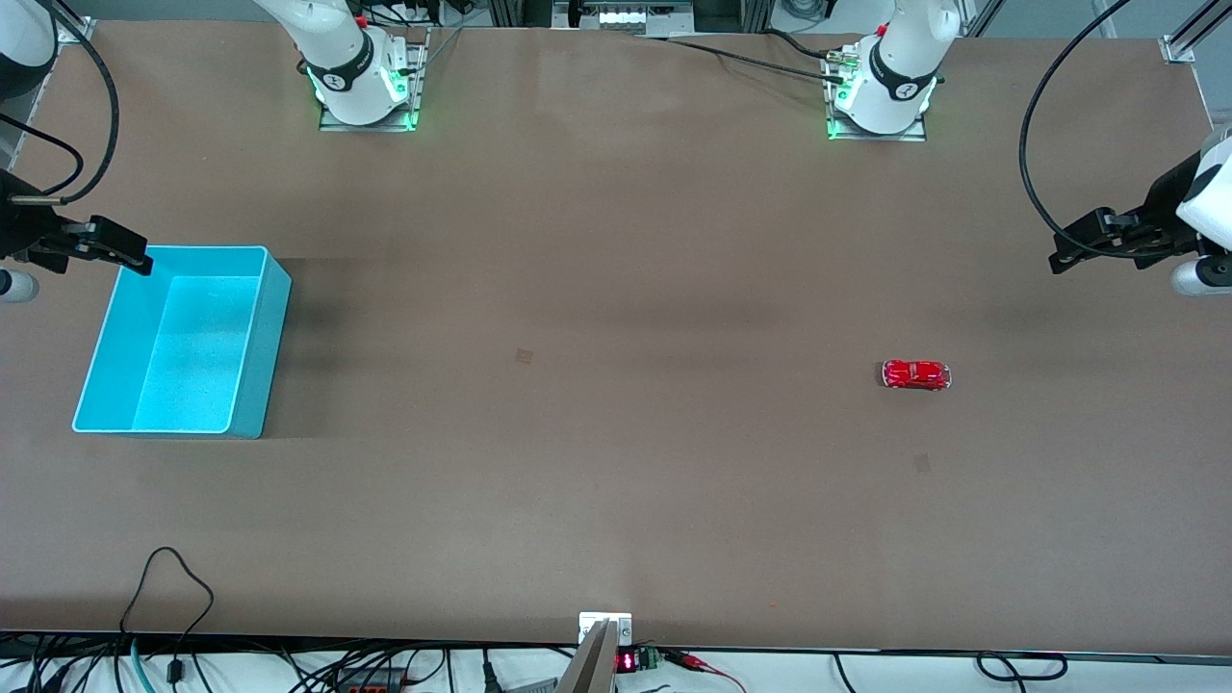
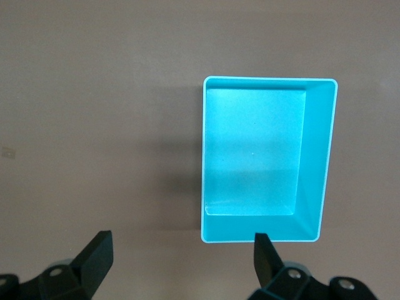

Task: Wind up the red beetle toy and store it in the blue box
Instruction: 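Move the left gripper over the red toy car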

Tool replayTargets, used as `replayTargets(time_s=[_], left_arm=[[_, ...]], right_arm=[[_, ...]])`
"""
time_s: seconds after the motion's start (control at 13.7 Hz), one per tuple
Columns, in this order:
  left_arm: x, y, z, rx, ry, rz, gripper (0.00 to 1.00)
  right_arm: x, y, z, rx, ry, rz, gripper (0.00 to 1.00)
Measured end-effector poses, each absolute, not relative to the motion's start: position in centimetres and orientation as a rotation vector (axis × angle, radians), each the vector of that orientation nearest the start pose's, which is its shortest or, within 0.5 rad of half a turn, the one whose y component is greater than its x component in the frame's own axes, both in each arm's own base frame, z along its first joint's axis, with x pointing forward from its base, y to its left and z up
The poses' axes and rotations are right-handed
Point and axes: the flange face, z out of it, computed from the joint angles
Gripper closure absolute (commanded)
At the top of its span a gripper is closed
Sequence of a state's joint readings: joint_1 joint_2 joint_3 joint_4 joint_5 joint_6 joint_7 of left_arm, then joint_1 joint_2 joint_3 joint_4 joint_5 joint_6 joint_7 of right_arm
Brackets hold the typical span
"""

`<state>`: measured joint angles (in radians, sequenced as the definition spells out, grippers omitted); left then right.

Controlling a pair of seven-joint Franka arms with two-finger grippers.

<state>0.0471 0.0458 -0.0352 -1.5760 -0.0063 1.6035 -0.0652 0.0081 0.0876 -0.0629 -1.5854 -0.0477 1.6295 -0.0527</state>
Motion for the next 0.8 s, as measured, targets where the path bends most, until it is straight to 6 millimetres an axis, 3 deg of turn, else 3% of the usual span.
replayTargets(time_s=[0.44, 0.66, 0.8], left_arm=[[57.0, 0.7, 59.3, -3.148, -0.061, 0.055, 0.00], [57.3, 1.4, 56.2, -3.148, 0.226, 0.151, 0.00], [57.9, 2.7, 52.8, -3.142, 0.417, 0.224, 0.00]], right_arm=[[58.2, -3.5, 57.3, -3.191, -0.003, 0.075, 0.00], [58.4, -3.5, 56.6, -3.191, -0.004, 0.095, 0.00], [59.3, -3.5, 53.8, -3.187, -0.008, 0.172, 0.00]])
